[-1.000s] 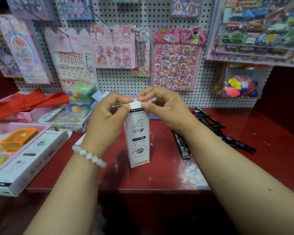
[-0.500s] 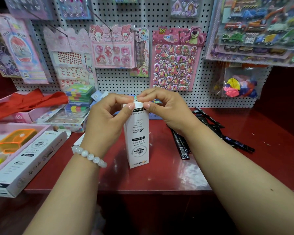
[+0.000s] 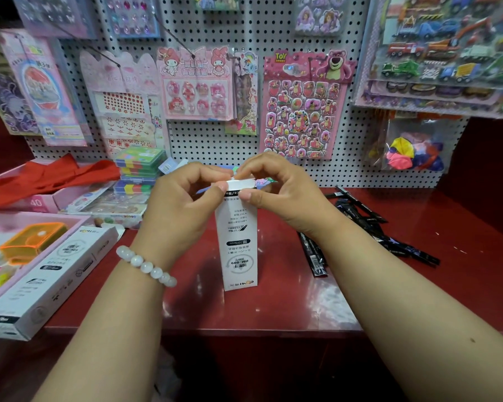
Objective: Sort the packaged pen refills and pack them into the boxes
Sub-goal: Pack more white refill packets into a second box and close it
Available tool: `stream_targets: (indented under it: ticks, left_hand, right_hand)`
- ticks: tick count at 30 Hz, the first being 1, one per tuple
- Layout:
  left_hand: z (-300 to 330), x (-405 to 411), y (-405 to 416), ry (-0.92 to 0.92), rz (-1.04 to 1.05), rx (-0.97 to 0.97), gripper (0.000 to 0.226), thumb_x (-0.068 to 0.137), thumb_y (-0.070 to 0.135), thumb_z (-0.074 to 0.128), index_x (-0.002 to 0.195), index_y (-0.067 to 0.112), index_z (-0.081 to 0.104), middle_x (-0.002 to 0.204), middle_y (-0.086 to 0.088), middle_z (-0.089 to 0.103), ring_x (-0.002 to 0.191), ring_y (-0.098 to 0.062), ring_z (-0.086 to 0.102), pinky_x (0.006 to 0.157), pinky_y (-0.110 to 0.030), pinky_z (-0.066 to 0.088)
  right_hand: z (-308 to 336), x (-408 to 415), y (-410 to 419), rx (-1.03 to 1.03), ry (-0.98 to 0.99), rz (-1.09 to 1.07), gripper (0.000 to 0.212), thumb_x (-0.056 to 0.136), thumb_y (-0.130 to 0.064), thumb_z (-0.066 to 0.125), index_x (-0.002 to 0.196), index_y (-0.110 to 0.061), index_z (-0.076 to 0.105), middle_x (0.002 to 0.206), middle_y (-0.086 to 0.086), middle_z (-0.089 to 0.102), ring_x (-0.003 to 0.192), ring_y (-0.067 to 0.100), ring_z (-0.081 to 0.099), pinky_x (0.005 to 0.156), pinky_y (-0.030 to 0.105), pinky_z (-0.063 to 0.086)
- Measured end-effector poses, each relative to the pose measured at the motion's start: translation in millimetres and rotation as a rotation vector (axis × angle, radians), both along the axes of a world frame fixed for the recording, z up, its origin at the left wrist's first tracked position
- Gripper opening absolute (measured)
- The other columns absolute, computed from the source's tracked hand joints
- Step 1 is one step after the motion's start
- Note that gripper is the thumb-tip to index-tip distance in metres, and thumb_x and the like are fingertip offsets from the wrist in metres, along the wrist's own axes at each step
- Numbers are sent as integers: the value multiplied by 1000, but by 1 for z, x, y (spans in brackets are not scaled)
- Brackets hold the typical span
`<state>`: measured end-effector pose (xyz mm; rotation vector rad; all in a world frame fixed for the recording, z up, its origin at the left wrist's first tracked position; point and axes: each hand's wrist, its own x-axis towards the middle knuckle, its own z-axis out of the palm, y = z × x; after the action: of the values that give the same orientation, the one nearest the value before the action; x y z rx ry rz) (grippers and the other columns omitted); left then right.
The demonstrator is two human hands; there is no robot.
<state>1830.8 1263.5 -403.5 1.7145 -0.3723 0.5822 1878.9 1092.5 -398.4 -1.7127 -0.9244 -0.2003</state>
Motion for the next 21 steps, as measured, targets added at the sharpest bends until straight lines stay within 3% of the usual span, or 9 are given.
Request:
stream_targets:
  ticks: [3,5,10,15,18,21]
  left_hand:
    - [2,-1,1,34,-34,-12,8,82,10,63,89,10,68,105,-8,70,102,-20,66,94,-41,51]
    - [1,-3,2,49,-62,-52,8,84,6,62,89,9,68,106,-10,70,102,-21,66,95,-43,50]
    - [-3,-1,-3,-7,-13,-82,17,77,14,60,77,27,72,100,0,72,101,-17,66,94,-41,50]
    - [-4,2,-5,-83,34,39,10,78,19,63,81,28,68,91,12,72,95,-9,67,84,-26,52]
    - [-8,5,5,-136,18,127,12,76,36,68,88,36,69,101,13,70,104,-12,64,92,-36,51]
    - [-10,6,9,-194,19,198,15,75,38,69,90,42,69,103,19,66,106,-14,63,91,-43,52]
  right_hand:
    - [1,-1,0,-33,-26,-19,16,80,-16,66,94,-23,64,98,-2,54,97,13,53,77,15,44]
    - [2,-1,1,-39,-62,-44,14,81,-16,63,92,-24,64,96,-2,55,95,11,54,82,13,40]
    - [4,1,3,0,-76,-71,9,80,-17,64,83,-26,65,95,12,60,96,21,57,77,28,47]
    - [4,5,2,20,-136,-45,9,81,-9,65,85,-17,66,90,-1,62,91,13,60,81,30,51]
    - [2,7,0,7,-223,-60,9,81,-8,65,85,-16,66,90,-8,63,91,9,61,83,28,51]
    - [-3,8,0,10,-244,-78,12,78,-15,70,84,-5,68,94,-6,63,93,9,60,82,22,49]
